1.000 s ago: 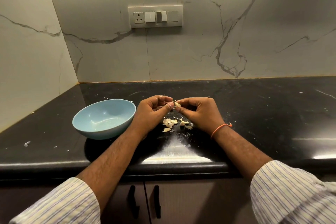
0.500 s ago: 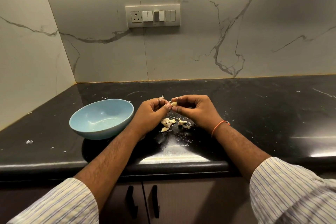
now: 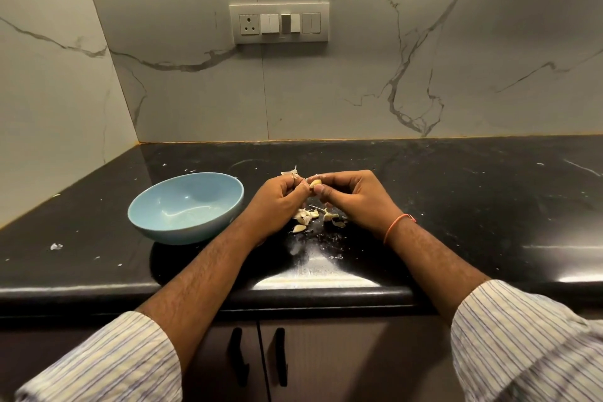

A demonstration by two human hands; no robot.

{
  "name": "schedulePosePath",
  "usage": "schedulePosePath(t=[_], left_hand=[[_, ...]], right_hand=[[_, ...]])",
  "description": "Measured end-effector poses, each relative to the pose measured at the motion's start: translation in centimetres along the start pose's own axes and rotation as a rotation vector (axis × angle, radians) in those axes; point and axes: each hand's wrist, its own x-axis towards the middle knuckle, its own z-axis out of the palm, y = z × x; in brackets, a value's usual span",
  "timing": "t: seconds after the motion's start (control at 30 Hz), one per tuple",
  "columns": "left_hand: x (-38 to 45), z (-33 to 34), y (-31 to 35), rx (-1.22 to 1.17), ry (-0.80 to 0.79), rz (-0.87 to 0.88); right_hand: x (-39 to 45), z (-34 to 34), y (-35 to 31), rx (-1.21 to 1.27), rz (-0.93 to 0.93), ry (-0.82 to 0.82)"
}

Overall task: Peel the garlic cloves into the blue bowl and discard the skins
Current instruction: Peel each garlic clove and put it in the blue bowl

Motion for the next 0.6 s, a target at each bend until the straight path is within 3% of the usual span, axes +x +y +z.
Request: schedulePosePath(t=[0.4, 0.6], left_hand=[[-0.17, 0.0, -0.07, -0.013, 0.021, 0.092], [0.03, -0.03, -0.7, -0.062, 0.175, 0.062]], right_hand=[[0.14, 0.16, 0.58, -0.247, -0.07, 0.159], [0.28, 0.11, 0.71, -0.053, -0.021, 0.154]])
